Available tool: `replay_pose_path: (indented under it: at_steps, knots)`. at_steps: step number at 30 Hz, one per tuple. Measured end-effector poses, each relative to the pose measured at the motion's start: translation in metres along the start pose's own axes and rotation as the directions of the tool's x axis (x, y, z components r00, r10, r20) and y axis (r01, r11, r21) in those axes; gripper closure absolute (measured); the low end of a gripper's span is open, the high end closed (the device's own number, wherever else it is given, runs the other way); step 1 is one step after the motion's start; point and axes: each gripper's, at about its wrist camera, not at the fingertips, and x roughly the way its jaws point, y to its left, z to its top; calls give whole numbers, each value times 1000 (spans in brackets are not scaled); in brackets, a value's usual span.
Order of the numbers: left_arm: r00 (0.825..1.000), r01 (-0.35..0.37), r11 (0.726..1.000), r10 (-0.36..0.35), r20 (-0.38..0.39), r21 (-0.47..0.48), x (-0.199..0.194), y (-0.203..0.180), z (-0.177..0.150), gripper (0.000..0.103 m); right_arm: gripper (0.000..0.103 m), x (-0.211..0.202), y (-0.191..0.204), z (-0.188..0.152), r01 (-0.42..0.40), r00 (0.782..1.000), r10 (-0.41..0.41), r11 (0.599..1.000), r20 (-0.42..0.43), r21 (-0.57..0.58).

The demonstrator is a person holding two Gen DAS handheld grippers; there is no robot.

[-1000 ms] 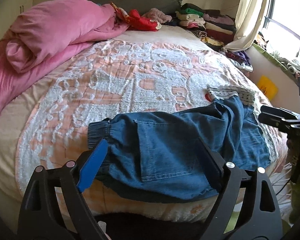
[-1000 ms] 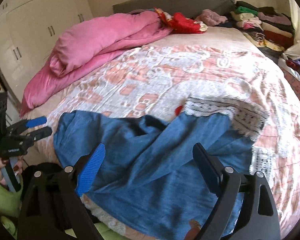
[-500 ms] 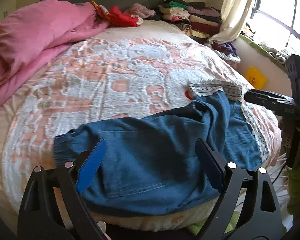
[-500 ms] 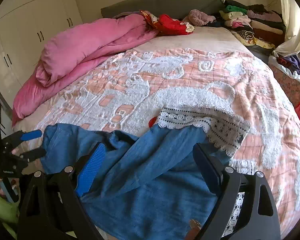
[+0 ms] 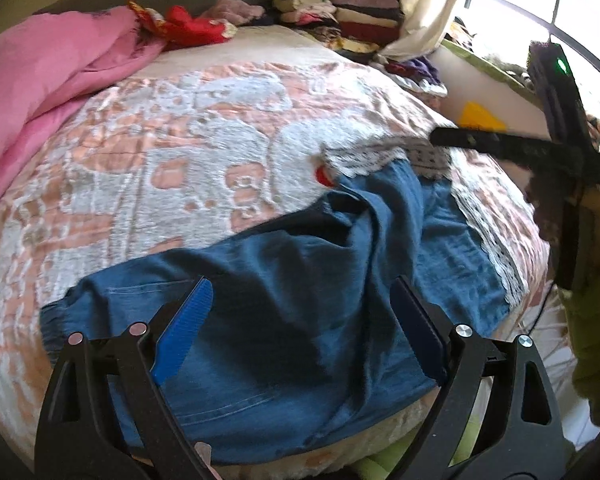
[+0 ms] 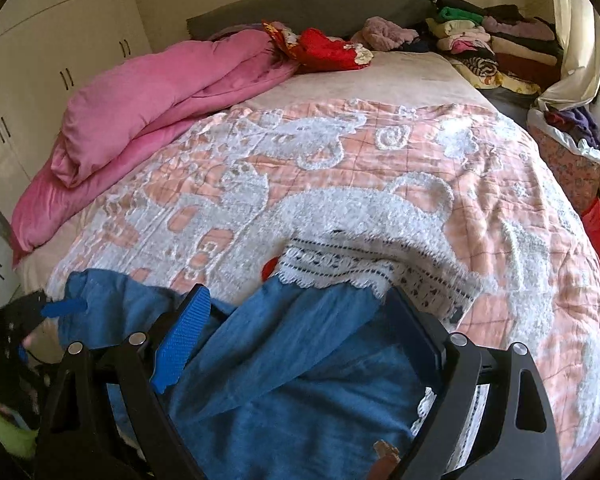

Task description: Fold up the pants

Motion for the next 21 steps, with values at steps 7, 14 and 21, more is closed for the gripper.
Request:
replay_pose_path:
  at_steps: [7, 14, 21]
  knots:
    - [990, 117, 993, -115, -86, 26, 31, -24, -8, 20, 15, 30, -8, 19, 6, 998, -5, 1000, -60, 10]
    - [977, 167, 985, -159, -143, 46, 59, -42, -18, 20, 15, 98, 14, 33, -13, 980, 7, 1000, -197, -29]
    - [975, 148, 987, -135, -178, 62, 79, -47, -23, 20, 15, 162, 22, 40, 106, 954, -116, 993, -277, -52]
